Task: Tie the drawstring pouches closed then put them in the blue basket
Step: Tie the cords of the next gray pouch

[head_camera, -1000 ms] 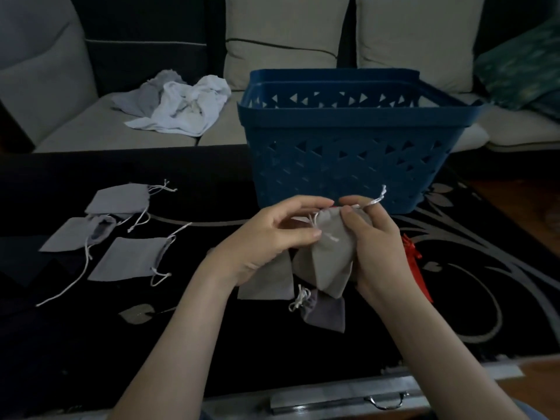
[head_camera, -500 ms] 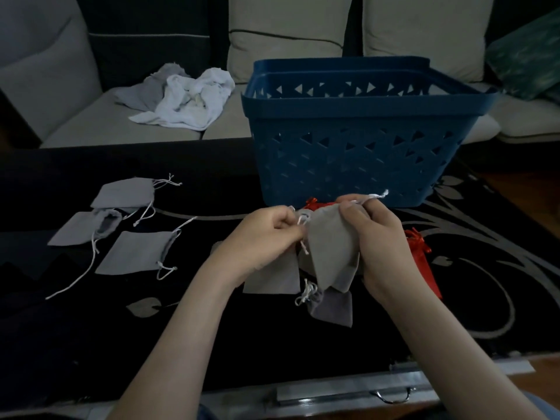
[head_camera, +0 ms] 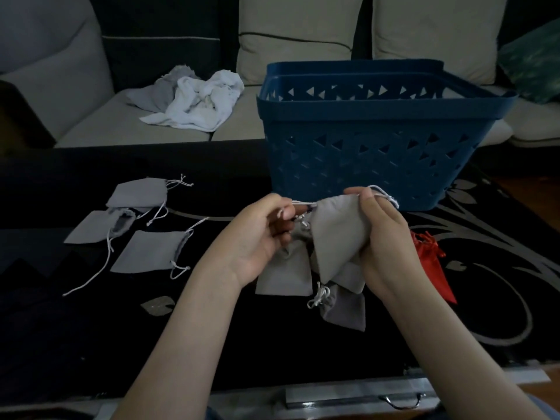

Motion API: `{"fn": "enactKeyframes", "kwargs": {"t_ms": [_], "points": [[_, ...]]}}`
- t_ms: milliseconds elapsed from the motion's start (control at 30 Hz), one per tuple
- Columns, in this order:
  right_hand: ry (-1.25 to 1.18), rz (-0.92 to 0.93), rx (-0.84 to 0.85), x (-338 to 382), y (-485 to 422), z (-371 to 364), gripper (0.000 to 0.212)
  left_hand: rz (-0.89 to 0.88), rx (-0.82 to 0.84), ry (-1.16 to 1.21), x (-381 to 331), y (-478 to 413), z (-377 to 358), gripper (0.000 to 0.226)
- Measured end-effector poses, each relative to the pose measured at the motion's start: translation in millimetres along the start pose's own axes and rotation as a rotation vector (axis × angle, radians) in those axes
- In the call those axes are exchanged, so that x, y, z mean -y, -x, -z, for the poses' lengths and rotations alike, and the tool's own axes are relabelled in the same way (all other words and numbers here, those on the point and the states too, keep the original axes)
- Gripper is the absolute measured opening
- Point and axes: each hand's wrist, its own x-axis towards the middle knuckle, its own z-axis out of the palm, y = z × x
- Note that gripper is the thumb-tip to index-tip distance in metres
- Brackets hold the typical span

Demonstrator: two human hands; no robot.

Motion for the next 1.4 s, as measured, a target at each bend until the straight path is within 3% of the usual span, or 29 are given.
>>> {"fn": "enactKeyframes", "kwargs": {"t_ms": [133, 267, 433, 533, 600, 733, 967, 1067, 1200, 1400], "points": [[-0.146, -0.035, 0.046, 0, 0, -6, 0.021, 0.025, 0.065, 0.283, -8, 4, 4, 0.032], [-0.244, -0.092, 0.164, -5, -2, -10, 0.025, -0.015, 0.121, 0.576, -9, 5, 4, 0.033], [-0.251, -0.036, 0.312, -11, -2, -8, 0.020, -0.047, 0.087, 0.651, -8, -1, 9, 0.039], [-0.295, 0.004, 0.403, -9, -1, -8, 0.021, -0.056, 0.043, 0.627, -12, -2, 14, 0.030], [-0.337, 0.012, 0.451, -7, -2, -7, 0.024, -0.078, 0.032, 0.573, -13, -1, 14, 0.016], [-0.385, 0.027, 0.470, -5, -1, -7, 0.020, -0.127, -0.029, 0.358, -12, 1, 12, 0.020], [-0.271, 0.143, 0.442, 11, -6, 0, 0.025, 0.042, -0.224, 0.240, -12, 0, 16, 0.023], [-0.053, 0.191, 0.405, 9, -6, 1, 0.023, 0.022, -0.167, 0.125, -8, 2, 13, 0.024], [0.418, 0.307, 0.411, 1, -1, -5, 0.020, -0.035, -0.070, -0.138, 0, 7, 6, 0.022], [0.684, 0.382, 0.517, -14, 5, -15, 0.034, -0.197, -0.025, -0.442, 12, 9, -6, 0.036]]}}
